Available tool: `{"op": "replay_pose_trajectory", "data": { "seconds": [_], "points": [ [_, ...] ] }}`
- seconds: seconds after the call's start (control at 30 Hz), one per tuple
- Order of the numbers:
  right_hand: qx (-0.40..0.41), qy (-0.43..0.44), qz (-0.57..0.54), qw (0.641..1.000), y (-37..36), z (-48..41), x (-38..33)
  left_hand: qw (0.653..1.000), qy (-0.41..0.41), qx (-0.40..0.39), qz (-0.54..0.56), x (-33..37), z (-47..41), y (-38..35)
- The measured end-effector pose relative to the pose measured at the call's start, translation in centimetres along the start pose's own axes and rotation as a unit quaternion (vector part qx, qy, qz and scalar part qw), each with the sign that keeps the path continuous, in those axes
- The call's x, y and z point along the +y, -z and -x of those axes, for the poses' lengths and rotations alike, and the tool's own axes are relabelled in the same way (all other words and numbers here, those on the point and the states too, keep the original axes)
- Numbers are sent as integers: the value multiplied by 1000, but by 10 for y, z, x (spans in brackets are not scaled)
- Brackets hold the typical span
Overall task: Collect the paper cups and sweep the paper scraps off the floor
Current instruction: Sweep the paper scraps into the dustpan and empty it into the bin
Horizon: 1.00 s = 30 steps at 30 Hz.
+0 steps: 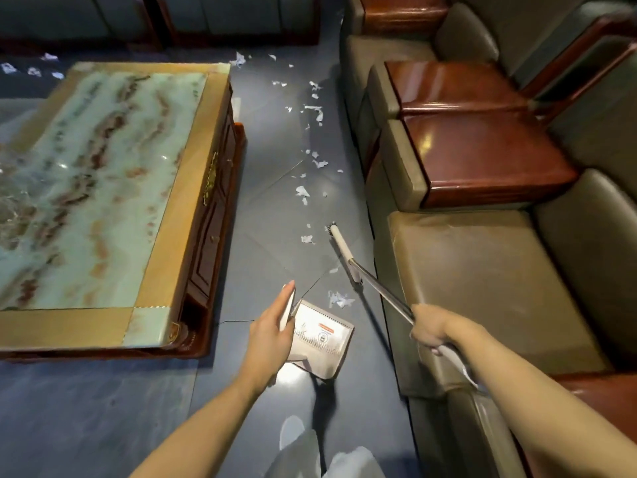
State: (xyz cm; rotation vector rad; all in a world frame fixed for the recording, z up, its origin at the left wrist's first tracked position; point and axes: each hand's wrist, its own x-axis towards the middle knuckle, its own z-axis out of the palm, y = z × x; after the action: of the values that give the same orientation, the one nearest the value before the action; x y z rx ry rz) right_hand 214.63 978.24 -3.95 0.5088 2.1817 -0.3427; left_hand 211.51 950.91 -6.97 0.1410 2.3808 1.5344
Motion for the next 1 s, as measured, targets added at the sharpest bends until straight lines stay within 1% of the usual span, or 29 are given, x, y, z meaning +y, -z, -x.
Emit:
{"op": "replay_pose_trajectory", "data": {
  "seconds": [0.13,0.23,0.37,0.5,0.6,0.67,0.77,0.83,1.0],
  "points": [
    [-27,4,33,999,29,-32,2,1000,29,3,3,10,-30,-20],
    [-24,15,65,998,45,-64,9,998,49,30,-20,14,-49,-39],
    [-40,34,103,993,58,-98,26,996,43,52,-57,21,-63,-66],
    [-96,67,145,982,50,-94,47,994,50,76,-56,21,-68,-66],
    [-159,106,147,971,43,-73,72,993,48,87,-67,25,-67,-67],
    [-176,127,140,966,46,-59,88,993,45,78,-74,29,-67,-70],
    [-168,157,142,963,58,-45,103,994,31,73,-74,33,-66,-71],
    [-159,168,119,966,68,-39,106,994,22,81,-68,37,-68,-70],
    [-110,159,62,979,100,-51,98,993,13,93,-64,52,-96,-63]
  ]
}}
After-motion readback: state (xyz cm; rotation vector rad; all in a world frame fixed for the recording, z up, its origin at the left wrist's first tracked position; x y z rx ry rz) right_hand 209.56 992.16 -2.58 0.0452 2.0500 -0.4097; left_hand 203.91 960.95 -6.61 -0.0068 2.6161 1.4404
